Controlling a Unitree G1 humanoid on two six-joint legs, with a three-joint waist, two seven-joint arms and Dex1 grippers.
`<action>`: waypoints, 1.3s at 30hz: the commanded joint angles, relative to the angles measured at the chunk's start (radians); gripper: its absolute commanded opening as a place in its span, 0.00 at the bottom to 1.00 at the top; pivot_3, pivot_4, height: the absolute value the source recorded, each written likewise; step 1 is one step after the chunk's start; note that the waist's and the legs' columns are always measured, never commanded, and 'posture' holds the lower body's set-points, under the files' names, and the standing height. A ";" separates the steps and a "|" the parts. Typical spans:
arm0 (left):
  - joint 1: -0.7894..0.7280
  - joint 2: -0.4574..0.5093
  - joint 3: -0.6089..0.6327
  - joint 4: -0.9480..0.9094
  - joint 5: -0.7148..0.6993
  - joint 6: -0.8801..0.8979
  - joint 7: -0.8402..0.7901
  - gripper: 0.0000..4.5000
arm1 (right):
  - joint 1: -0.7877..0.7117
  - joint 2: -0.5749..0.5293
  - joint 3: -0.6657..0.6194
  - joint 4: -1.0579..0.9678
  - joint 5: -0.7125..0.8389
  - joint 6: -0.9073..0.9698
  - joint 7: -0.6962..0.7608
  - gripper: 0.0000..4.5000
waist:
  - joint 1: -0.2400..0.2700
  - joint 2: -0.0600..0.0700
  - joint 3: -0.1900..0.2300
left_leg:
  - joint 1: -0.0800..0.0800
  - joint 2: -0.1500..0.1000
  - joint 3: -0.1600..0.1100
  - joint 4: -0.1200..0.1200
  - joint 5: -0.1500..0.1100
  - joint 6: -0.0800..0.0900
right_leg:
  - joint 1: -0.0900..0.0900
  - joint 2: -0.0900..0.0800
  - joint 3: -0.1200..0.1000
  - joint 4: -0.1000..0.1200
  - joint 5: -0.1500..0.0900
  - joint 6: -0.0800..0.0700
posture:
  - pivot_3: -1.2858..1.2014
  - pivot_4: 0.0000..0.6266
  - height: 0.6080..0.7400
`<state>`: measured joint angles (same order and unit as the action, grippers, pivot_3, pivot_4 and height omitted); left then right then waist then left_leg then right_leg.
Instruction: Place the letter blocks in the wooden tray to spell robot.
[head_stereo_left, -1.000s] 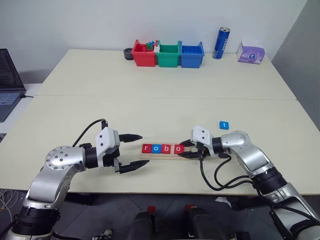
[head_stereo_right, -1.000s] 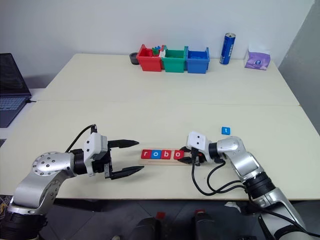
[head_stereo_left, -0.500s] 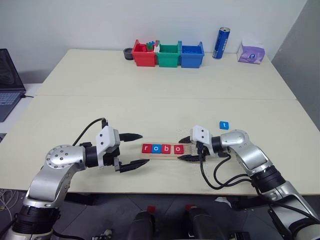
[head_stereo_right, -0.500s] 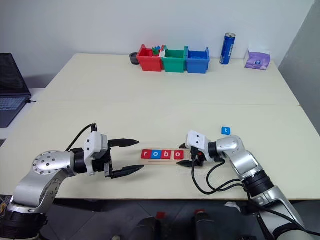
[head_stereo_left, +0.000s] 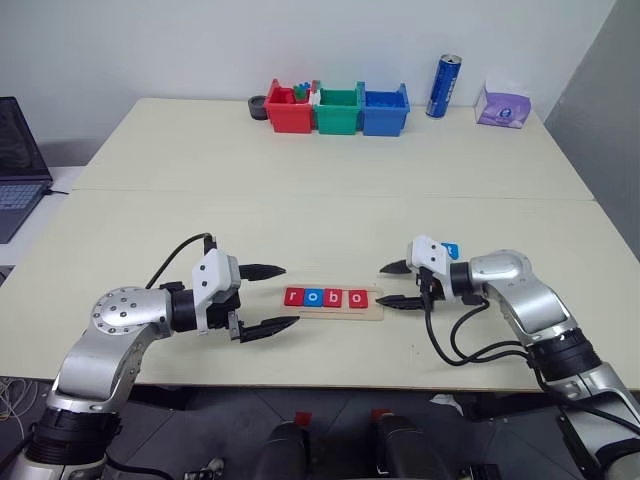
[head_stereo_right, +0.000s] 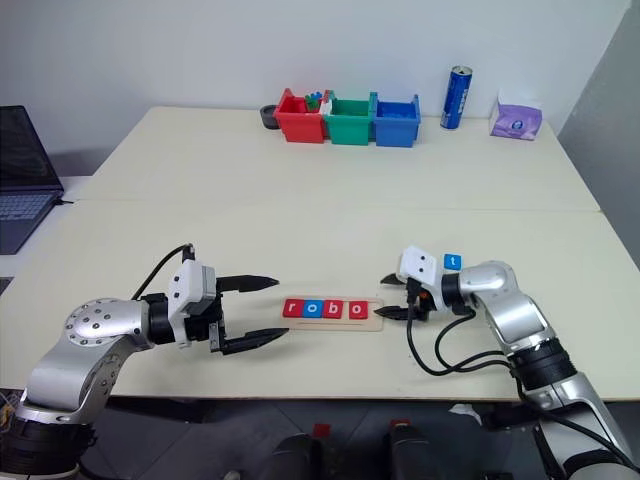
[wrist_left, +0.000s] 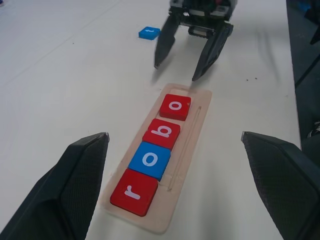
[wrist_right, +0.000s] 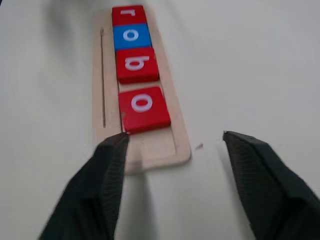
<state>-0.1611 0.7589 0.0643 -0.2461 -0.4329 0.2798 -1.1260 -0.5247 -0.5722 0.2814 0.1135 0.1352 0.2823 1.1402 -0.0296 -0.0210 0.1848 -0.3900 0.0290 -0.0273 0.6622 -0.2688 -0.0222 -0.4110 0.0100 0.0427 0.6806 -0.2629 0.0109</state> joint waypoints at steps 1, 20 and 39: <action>-0.015 0.001 -0.002 -0.017 -0.014 -0.005 -0.005 1.00 | 0.005 0.012 0.004 -0.021 -0.011 -0.038 -0.009 0.38 | -0.003 0.000 0.000 | 0.000 0.000 0.000 0.000 0.000 0.000 | 0.000 0.000 0.000 0.000 0.000 0.000 | 0.52 0.24 1.00; 0.007 0.011 0.011 -0.034 -0.017 -0.001 0.003 1.00 | 0.001 0.068 0.053 -0.016 -0.055 -0.072 -0.040 0.01 | -0.002 0.000 0.000 | 0.000 0.000 0.000 0.000 0.000 0.000 | 0.000 0.002 0.000 0.000 0.000 0.000 | 0.52 0.24 1.00; 0.021 0.012 0.014 -0.037 -0.013 -0.007 0.005 1.00 | -0.028 0.118 0.061 0.005 -0.073 -0.076 -0.038 0.01 | -0.002 0.000 0.000 | 0.000 0.000 0.000 0.000 0.000 0.000 | 0.000 0.002 0.000 0.000 0.000 0.000 | 0.52 0.24 1.00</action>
<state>-0.1354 0.7599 0.0559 -0.2640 -0.4329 0.2815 -1.1225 -0.5314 -0.4506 0.3557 0.1266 0.0593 0.2218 1.1008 -0.0314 -0.0210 0.1848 -0.3896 0.0294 -0.0274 0.6622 -0.2688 -0.0222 -0.4111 0.0121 0.0428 0.6808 -0.2628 0.0107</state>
